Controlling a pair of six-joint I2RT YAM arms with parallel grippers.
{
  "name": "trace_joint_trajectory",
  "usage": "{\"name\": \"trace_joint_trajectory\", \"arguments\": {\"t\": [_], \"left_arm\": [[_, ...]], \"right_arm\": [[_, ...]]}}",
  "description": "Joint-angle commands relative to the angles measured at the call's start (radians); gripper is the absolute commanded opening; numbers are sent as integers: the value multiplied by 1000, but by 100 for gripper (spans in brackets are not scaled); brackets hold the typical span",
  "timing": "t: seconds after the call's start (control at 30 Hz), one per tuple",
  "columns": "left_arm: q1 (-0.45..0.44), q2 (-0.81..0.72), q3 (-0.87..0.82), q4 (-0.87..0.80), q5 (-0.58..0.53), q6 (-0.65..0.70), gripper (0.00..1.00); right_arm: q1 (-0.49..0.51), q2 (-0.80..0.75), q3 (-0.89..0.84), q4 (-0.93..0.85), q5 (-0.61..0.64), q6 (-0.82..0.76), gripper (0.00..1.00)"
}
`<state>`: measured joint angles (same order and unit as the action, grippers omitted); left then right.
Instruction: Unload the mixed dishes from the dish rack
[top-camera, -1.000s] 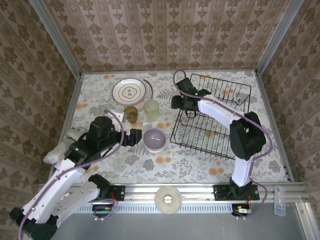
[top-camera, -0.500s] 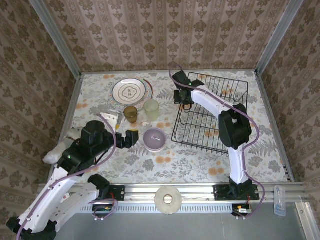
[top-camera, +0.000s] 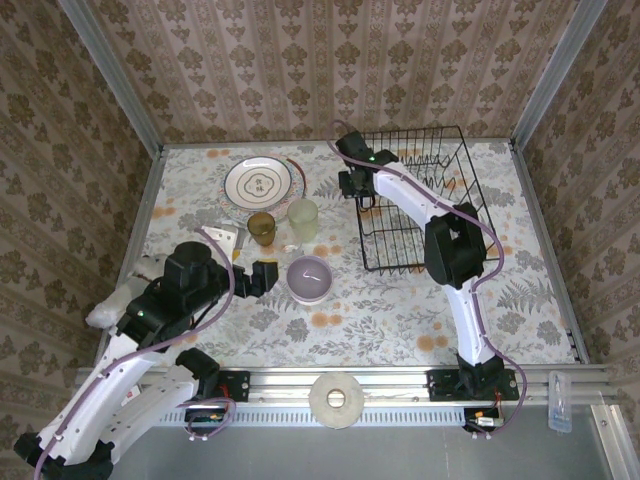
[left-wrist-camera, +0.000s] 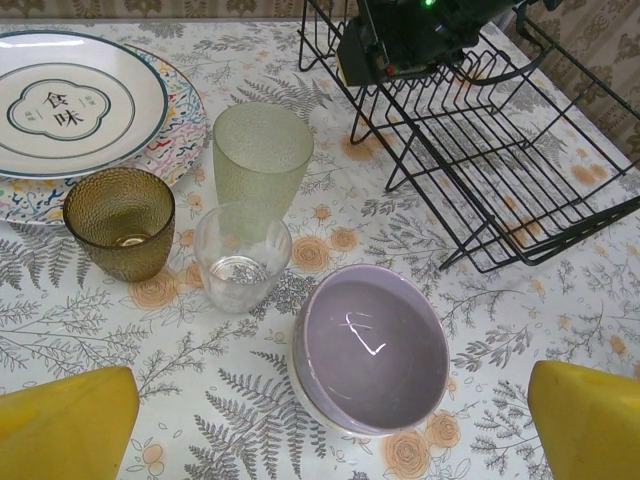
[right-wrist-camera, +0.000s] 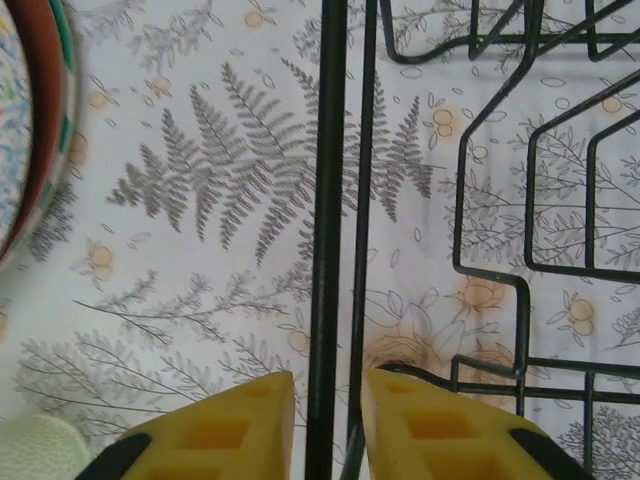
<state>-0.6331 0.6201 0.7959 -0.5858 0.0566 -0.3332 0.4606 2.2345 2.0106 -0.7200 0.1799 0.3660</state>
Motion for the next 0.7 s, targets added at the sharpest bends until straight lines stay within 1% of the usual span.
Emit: {"name": "trace_joint_trajectory", "arguments": {"t": [0.0, 0.03, 0.07, 0.1, 0.13, 0.17, 0.23, 0.3, 0.37, 0.4, 0.47, 0.57, 0.67], "left_arm": [[6, 3, -8, 42, -13, -26, 100], [6, 4, -9, 47, -17, -31, 100], [6, 5, -11, 54, -19, -37, 100], [6, 6, -12, 62, -21, -41, 100], [6, 7, -14, 76, -23, -45, 100], [6, 10, -18, 93, -26, -50, 100], [7, 15, -23, 129, -29, -55, 100], [9, 29, -20, 159, -29, -55, 100], [9, 47, -6, 178, -27, -39, 100], [10, 53, 0, 185, -28, -29, 100], [12, 65, 12, 211, -43, -7, 100], [14, 75, 1, 280, -46, 12, 100], [13, 90, -30, 368, -36, 5, 100]], "right_arm": [[-8, -41, 67, 2, -23, -7, 32], [-11, -58, 68, 1, -17, -9, 44], [-13, -70, 73, -6, -13, -9, 52], [-16, -85, 80, -15, -11, -9, 54], [-21, -103, 84, -20, -13, -10, 58], [-24, -123, 84, -21, -16, -13, 64], [-26, -170, 85, -26, -18, -25, 68], [-27, -222, 79, -29, -13, -35, 76], [-27, -289, 53, -27, -3, -48, 82], [-26, -325, 29, -18, 4, -52, 86], [-27, -423, -50, 16, 26, -57, 99], [-27, -577, -190, 74, 52, -65, 100], [-27, -734, -337, 118, 63, -68, 100]]}}
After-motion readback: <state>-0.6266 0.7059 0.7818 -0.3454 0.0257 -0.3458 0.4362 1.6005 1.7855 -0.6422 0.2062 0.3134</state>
